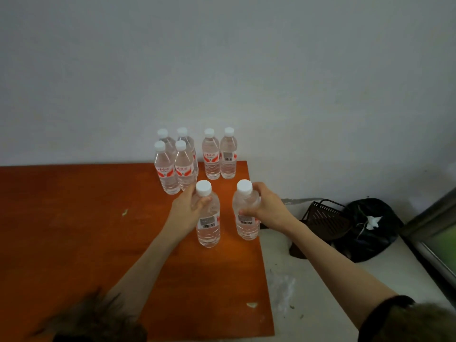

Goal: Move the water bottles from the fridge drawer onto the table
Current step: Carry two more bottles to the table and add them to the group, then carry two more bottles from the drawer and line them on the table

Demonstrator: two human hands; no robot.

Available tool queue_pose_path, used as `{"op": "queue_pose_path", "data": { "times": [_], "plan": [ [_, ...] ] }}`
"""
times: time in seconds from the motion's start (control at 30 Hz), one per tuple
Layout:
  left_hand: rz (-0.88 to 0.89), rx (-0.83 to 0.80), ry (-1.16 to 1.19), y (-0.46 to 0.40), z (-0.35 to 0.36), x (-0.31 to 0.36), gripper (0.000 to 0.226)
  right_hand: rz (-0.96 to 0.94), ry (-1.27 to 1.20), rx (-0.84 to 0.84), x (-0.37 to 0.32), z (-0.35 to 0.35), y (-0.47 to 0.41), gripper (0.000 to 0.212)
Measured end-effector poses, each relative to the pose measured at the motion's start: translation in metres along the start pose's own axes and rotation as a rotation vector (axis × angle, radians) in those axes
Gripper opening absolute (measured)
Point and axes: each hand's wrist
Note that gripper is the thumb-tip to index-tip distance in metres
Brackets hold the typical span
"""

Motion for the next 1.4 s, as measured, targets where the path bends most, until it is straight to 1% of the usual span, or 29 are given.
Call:
{"op": "queue_pose_path", "data": {
  "times": [0.17,0.33,0.57,0.73,0.9,0.97,1.03,1.2,1.3,1.4],
  "plan": [
    [0.024,-0.008,-0.032,-0.071,0.006,-0.022,0.039,0.052,-0.034,0.010,0.001,0.012,-0.069,0.071],
    [0.002,-0.027,-0.057,-0.130,0.017,-0.034,0.043,0.061,-0.072,-0.013,0.000,0.018,-0.132,0.066],
    [0.027,-0.021,-0.051,-0.185,0.030,-0.053,0.040,0.059,-0.062,0.023,0.006,0.023,-0.184,0.063],
    [0.009,0.011,-0.023,-0.196,0.039,-0.058,0.040,0.060,-0.084,0.017,0.017,0.029,-0.202,0.060],
    [0.007,0.041,-0.030,-0.205,0.042,-0.057,0.042,0.046,-0.098,0.047,0.021,0.032,-0.210,0.059],
    [0.011,0.050,-0.035,-0.207,0.042,-0.057,0.042,0.040,-0.077,0.064,0.020,0.031,-0.212,0.058],
    [0.010,0.055,-0.034,-0.209,0.041,-0.056,0.042,0.044,-0.038,0.059,0.021,0.030,-0.215,0.062],
    [-0.001,-0.025,-0.068,-0.222,0.032,-0.057,0.042,0.086,-0.030,0.036,0.022,0.032,-0.217,0.067],
    [0.002,-0.036,-0.091,-0.220,0.031,-0.059,0.044,0.098,-0.029,0.107,0.022,0.039,-0.212,0.069],
    [0.017,-0.003,-0.050,-0.212,0.036,-0.066,0.044,0.052,-0.057,0.166,0.018,0.046,-0.202,0.062]
  ]
}}
Point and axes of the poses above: each hand's wrist, its own y-axis away from the middle knuckle, its own z-axis out of the palm, x = y × z, and after that the axes turned 2 degrees about x, right-handed
